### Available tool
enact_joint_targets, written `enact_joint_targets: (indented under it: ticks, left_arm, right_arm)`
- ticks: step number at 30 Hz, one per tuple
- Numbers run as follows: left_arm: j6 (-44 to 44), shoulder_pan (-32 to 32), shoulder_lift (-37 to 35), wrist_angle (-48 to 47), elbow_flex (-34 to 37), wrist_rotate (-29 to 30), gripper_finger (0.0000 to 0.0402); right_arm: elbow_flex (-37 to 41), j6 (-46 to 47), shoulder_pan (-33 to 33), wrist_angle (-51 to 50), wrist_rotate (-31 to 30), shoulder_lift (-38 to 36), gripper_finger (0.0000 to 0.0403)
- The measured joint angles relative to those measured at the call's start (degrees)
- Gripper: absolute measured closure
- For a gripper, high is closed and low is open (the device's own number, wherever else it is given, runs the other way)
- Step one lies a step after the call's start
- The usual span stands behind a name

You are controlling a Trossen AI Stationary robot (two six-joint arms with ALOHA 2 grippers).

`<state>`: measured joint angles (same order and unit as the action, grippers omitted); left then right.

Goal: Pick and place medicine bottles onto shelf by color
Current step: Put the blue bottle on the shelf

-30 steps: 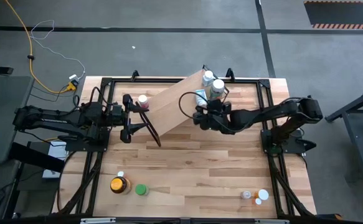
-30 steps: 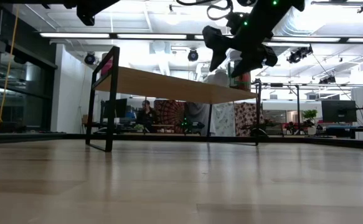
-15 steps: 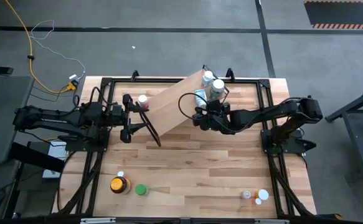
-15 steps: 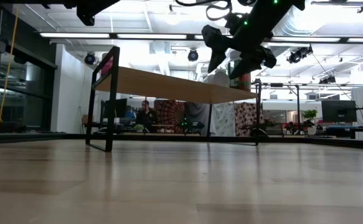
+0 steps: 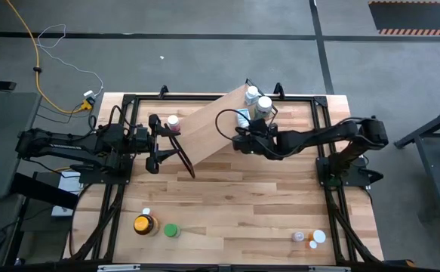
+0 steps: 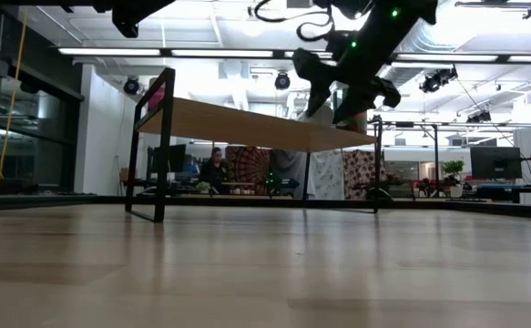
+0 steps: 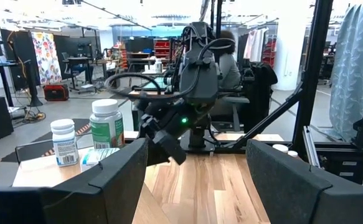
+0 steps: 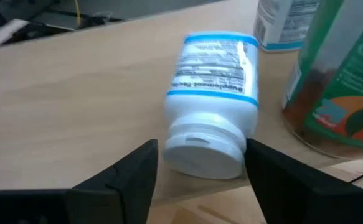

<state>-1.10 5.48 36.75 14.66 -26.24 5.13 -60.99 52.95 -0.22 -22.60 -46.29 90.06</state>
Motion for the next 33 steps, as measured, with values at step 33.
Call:
enact_joint_targets:
  ticks: [33]
  left_arm:
    - [-0.11,-0.02,0.0,0.09,0.01,0.0,0.0141]
  right_arm:
    - [-38.36,-7.56,-1.41,-44.12,28.7,3.18,0.0239]
